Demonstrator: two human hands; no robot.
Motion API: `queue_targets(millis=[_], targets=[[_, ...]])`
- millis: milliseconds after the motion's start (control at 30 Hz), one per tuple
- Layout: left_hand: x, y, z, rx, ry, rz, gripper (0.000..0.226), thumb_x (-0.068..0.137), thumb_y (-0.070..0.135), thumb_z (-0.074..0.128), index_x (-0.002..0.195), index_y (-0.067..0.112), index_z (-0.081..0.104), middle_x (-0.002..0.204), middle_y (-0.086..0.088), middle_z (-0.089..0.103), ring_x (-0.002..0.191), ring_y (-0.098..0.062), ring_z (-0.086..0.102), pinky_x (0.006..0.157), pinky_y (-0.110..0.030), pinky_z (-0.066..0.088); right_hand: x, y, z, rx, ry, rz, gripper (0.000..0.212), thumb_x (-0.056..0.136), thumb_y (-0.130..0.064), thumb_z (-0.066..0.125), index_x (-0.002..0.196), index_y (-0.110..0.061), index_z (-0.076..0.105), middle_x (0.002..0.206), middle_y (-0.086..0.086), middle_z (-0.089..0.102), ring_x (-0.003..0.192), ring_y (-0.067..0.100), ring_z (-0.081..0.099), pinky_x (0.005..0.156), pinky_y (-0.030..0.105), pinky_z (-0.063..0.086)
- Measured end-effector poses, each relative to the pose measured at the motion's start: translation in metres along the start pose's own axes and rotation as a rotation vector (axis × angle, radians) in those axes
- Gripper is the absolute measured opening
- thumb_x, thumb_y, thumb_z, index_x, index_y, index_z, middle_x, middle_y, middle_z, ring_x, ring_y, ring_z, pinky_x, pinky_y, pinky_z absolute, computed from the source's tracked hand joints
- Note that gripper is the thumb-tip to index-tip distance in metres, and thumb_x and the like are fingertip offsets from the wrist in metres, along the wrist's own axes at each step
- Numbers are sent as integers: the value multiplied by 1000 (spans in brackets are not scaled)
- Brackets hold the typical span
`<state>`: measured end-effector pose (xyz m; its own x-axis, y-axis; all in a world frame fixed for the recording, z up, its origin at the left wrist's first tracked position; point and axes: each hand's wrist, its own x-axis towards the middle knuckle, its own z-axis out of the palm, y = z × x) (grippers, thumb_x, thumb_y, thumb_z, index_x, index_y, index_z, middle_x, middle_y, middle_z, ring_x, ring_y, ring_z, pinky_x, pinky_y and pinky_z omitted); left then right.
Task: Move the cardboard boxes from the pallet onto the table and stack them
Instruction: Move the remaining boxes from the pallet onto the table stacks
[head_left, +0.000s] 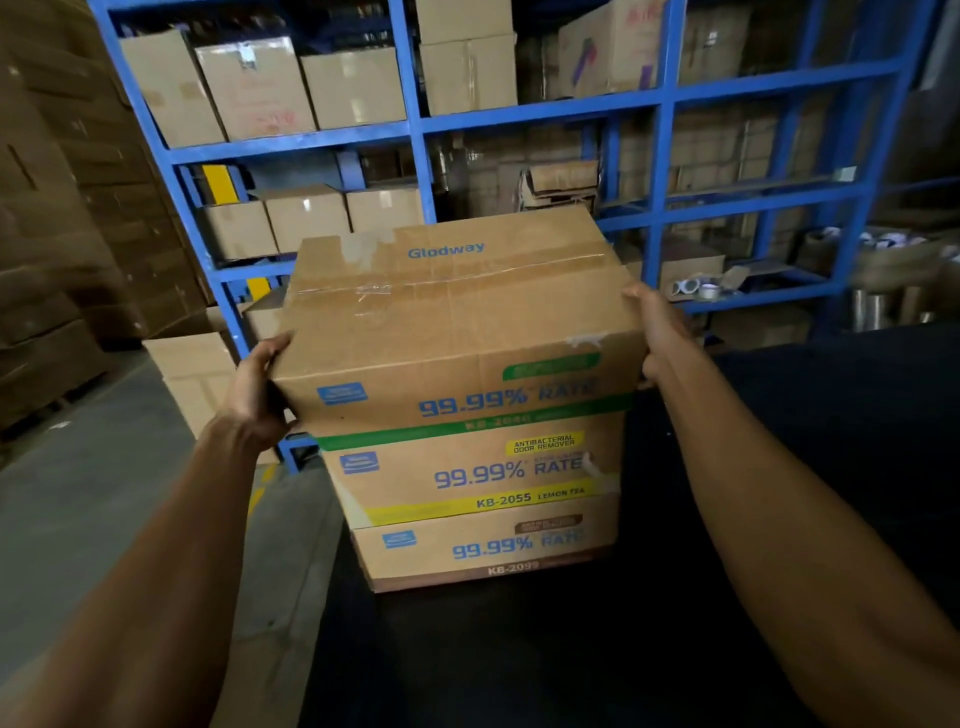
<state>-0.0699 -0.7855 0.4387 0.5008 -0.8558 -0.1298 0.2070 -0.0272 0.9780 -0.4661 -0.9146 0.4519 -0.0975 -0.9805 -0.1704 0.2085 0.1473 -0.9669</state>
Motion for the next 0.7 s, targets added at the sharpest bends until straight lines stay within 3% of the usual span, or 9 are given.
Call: queue_targets(millis=[67, 133, 200, 300, 367, 433, 567, 667, 700], targets=[[15, -4, 3, -27, 1, 3, 23, 86, 54, 54, 80, 32, 58, 81, 7, 60, 82, -11, 54, 71, -31, 39, 19, 11, 3, 13, 21, -18, 37, 86, -49, 63, 107, -19, 57, 105, 7, 62, 93, 26, 60, 90, 41, 50], [29, -5, 5, -58, 10, 8, 32, 83, 55, 52, 67, 29, 44, 75, 9, 53, 77, -10, 50, 69, -29, 36, 30, 21, 6, 16, 24, -42, 61, 77, -63, 65, 119, -19, 60, 116, 6, 64, 102, 27, 60, 96, 44, 50], [37, -6, 5, -73, 20, 16, 35, 83, 59, 52, 66, 29, 43, 78, 11, 55, 79, -8, 51, 72, -28, 38, 38, 28, 8, 28, 21, -72, 79, 69, -74, 63, 131, -24, 59, 123, 4, 63, 108, 26, 60, 97, 45, 49], [40, -20, -2, -20, -24, 52, 47, 88, 73, 42, 90, 32, 66, 103, 8, 62, 100, -12, 56, 90, -37, 42, 40, 48, 10, 6, 22, -228, 62, 83, -74, 50, 129, -33, 61, 132, 0, 58, 114, 19, 57, 98, 39, 48], [36, -40, -7, 24, -80, 72, 61, 91, 77, 30, 110, 34, 69, 115, 6, 61, 113, -18, 53, 102, -46, 40, 35, 73, 7, -77, 70, -347, 49, 96, -63, 42, 130, -32, 60, 130, -2, 58, 114, 16, 56, 96, 35, 47], [30, -59, -10, 43, -108, 72, 60, 95, 72, 27, 121, 32, 65, 121, 9, 61, 121, -18, 53, 107, -44, 39, 34, 103, 5, -192, 146, -401, 51, 101, -55, 38, 136, -22, 55, 130, 2, 61, 119, 20, 57, 101, 39, 47], [23, -74, -3, 65, -48, 92, 57, 101, 59, 36, 143, 22, 48, 137, 1, 53, 123, -17, 54, 105, -36, 43, 34, 131, 14, -243, 219, -392, 51, 105, -46, 33, 146, -17, 41, 141, 11, 53, 128, 30, 52, 105, 39, 43], [23, -72, 4, 49, 19, 64, 64, 99, 61, 39, 146, 18, 45, 137, -5, 52, 120, -21, 54, 85, -31, 49, 38, 126, 20, -244, 186, -336, 52, 105, -46, 30, 152, -22, 30, 146, 12, 48, 130, 32, 50, 101, 37, 41], [23, -71, 5, 47, 35, 55, 65, 98, 62, 40, 147, 19, 45, 138, -5, 51, 120, -21, 53, 85, -32, 49, 39, 123, 20, -261, 169, -315, 54, 105, -47, 29, 154, -23, 26, 148, 12, 46, 130, 32, 49, 101, 37, 40]])
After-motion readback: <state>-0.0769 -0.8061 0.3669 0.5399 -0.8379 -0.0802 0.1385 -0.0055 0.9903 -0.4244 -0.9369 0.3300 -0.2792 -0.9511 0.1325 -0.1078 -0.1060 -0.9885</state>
